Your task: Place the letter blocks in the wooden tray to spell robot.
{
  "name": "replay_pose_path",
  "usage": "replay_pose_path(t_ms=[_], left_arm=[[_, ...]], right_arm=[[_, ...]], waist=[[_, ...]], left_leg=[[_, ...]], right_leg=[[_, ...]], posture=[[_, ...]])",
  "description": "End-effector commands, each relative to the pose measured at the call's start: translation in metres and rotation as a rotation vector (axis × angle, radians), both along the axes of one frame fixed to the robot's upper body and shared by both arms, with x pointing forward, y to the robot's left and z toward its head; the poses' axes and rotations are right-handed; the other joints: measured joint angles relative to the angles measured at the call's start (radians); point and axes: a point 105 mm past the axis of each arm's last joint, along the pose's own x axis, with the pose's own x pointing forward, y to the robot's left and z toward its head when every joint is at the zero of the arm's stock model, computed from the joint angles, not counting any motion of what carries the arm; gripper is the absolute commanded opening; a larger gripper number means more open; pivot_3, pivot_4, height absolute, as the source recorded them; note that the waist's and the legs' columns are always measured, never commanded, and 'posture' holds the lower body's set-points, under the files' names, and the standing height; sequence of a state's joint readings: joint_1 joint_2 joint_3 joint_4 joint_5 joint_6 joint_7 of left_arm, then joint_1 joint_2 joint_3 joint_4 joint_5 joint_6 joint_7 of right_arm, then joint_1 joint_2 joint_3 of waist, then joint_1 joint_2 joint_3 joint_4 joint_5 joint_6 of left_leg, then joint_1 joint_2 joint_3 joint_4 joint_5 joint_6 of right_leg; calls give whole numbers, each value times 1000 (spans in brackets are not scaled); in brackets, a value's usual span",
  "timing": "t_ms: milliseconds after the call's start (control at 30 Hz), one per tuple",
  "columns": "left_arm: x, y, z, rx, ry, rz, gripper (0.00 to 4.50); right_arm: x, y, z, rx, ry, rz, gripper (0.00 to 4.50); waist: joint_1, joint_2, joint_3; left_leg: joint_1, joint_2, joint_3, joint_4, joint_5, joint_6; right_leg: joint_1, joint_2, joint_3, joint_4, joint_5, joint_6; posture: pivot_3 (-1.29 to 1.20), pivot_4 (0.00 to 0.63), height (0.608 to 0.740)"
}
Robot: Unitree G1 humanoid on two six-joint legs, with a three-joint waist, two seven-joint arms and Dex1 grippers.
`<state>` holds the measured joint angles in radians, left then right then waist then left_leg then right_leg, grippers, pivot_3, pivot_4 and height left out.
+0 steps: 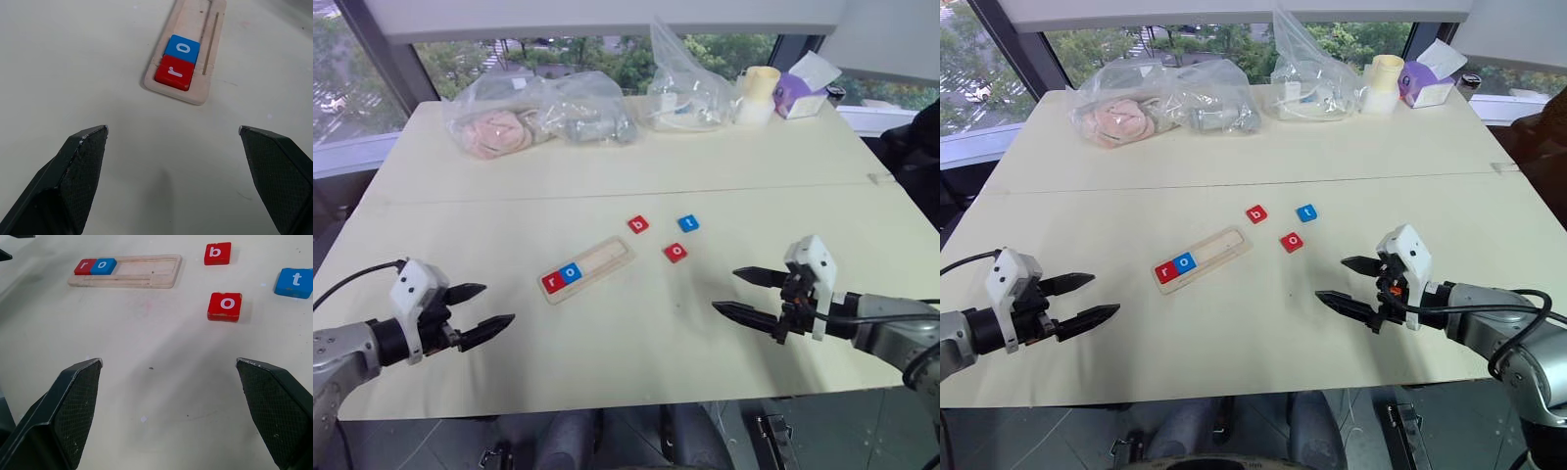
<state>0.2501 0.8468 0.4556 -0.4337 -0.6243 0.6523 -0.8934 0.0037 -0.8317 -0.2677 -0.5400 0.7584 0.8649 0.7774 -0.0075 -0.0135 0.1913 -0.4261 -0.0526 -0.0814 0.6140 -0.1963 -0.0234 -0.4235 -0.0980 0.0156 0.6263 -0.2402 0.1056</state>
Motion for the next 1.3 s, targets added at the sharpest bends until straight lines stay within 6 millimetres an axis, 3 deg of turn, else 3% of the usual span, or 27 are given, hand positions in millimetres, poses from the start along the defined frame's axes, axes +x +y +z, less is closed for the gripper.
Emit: replay_pose_path(t_ms=[33,467,733,800,900,1100,1300], left_arm=[[1,2,12,9,-41,-7,4500],[4,7,9,35,-56,23,4500],[19,5,22,122,-83,-49,4500],[27,-2,28,130,-89,-106,4500],[36,-30,31,113,-97,-229,4500],[64,-59,5,183,-145,-280,4500],[83,-71,-17,176,-181,-238,4500]], right_arm=[[2,3,4,10,-32,6,4477],[7,7,3,17,-44,11,4477],[9,20,5,-16,-55,60,4477],[9,23,5,-41,-56,82,4477],[8,31,9,-28,-74,100,4477],[4,41,7,-9,-81,94,4477],[2,41,4,-9,-86,56,4477]], waist=[[-1,0,0],[-1,0,0],[-1,0,0],[1,0,0],[4,0,0],[12,0,0],[20,0,0]], left_leg=[[0,0,0,0,0,0],[0,0,0,0,0,0],[0,0,0,0,0,0],[0,0,-1,0,-1,-1],[-1,0,0,-1,0,1],[-1,-1,0,-2,0,2],[-1,-1,0,0,1,2]], right_leg=[[0,0,0,0,0,0],[0,0,0,0,0,0],[0,0,0,0,0,0],[0,0,-1,0,0,0],[0,0,-1,-2,0,0],[-1,1,0,-3,1,0],[-1,2,-1,-1,1,1]], posture=[[0,150,740],[0,150,740],[0,150,740],[0,150,740],[0,150,740],[0,150,740],[0,150,740]])
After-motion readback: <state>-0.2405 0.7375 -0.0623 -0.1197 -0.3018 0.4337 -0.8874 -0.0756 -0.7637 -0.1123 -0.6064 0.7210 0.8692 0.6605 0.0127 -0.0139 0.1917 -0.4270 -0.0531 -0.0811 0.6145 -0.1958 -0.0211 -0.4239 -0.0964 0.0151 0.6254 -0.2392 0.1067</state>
